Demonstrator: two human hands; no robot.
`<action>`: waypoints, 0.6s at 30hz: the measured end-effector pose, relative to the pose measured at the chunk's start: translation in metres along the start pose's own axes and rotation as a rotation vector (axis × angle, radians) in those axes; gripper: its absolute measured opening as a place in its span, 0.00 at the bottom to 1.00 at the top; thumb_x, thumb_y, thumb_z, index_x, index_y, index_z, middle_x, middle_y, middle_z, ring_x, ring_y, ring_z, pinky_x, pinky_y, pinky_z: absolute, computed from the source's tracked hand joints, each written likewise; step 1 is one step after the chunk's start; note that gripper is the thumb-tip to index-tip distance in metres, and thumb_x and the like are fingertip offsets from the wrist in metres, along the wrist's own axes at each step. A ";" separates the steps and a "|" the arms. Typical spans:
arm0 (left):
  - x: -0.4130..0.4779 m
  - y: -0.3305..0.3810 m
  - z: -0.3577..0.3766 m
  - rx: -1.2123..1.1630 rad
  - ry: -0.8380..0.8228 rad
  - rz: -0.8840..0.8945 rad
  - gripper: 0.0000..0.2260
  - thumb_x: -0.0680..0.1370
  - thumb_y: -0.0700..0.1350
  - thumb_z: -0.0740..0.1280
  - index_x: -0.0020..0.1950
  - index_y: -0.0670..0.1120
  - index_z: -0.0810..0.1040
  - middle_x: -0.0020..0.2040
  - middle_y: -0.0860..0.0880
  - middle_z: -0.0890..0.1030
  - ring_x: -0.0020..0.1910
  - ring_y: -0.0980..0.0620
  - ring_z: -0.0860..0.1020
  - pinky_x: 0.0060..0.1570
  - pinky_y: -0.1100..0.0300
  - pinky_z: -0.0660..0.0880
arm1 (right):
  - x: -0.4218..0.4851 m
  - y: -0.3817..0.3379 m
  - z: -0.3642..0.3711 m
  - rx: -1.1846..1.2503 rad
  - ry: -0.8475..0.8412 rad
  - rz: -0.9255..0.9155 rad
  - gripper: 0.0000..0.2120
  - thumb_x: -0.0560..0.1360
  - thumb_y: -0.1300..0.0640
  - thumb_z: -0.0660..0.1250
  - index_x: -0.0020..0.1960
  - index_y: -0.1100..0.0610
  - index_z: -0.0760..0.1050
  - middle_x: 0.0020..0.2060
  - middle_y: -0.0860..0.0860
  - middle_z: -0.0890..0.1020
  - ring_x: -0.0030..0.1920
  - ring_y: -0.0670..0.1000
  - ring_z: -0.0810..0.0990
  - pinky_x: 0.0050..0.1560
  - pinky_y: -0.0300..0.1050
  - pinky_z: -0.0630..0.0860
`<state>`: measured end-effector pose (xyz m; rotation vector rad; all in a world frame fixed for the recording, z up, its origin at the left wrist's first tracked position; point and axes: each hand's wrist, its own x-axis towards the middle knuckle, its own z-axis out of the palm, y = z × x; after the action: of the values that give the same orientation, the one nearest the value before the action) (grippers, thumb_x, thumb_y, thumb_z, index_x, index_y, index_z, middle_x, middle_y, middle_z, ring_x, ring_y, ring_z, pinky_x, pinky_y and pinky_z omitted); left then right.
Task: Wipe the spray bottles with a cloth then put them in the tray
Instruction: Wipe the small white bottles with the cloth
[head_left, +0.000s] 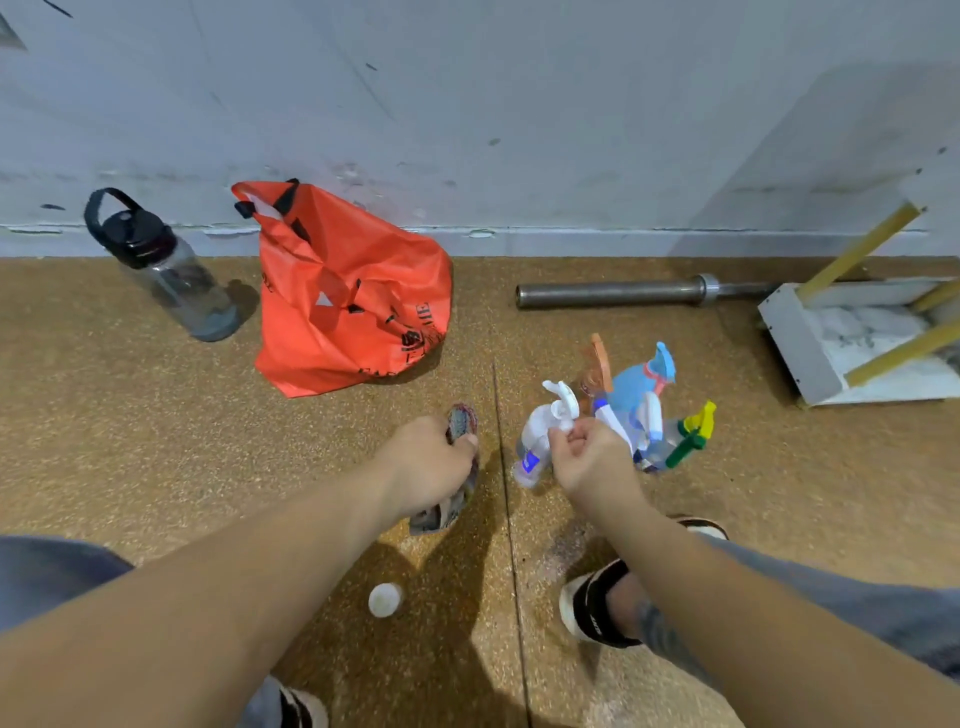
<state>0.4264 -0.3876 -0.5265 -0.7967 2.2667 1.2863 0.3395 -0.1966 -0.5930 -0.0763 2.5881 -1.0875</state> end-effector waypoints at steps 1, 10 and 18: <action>0.003 -0.002 0.006 0.029 -0.044 -0.007 0.14 0.85 0.53 0.62 0.56 0.43 0.77 0.48 0.42 0.83 0.47 0.43 0.81 0.46 0.54 0.76 | 0.000 0.015 0.007 -0.033 -0.008 0.005 0.11 0.82 0.54 0.66 0.46 0.61 0.75 0.34 0.55 0.80 0.36 0.56 0.78 0.39 0.49 0.73; 0.021 -0.009 0.024 0.163 -0.164 0.004 0.13 0.86 0.53 0.61 0.55 0.44 0.75 0.37 0.49 0.79 0.34 0.52 0.75 0.34 0.59 0.70 | 0.015 0.080 0.052 -0.092 -0.041 0.317 0.10 0.84 0.55 0.60 0.55 0.61 0.75 0.46 0.56 0.82 0.44 0.56 0.79 0.42 0.44 0.71; 0.016 -0.027 0.017 0.238 -0.193 -0.048 0.12 0.86 0.54 0.60 0.48 0.49 0.71 0.34 0.49 0.76 0.30 0.52 0.72 0.30 0.60 0.68 | 0.025 0.090 0.056 0.015 -0.040 0.455 0.08 0.82 0.56 0.62 0.60 0.56 0.75 0.51 0.57 0.83 0.49 0.58 0.83 0.52 0.53 0.82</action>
<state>0.4330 -0.3878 -0.5616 -0.6106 2.1789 1.0017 0.3406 -0.1757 -0.6999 0.4657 2.3904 -0.9209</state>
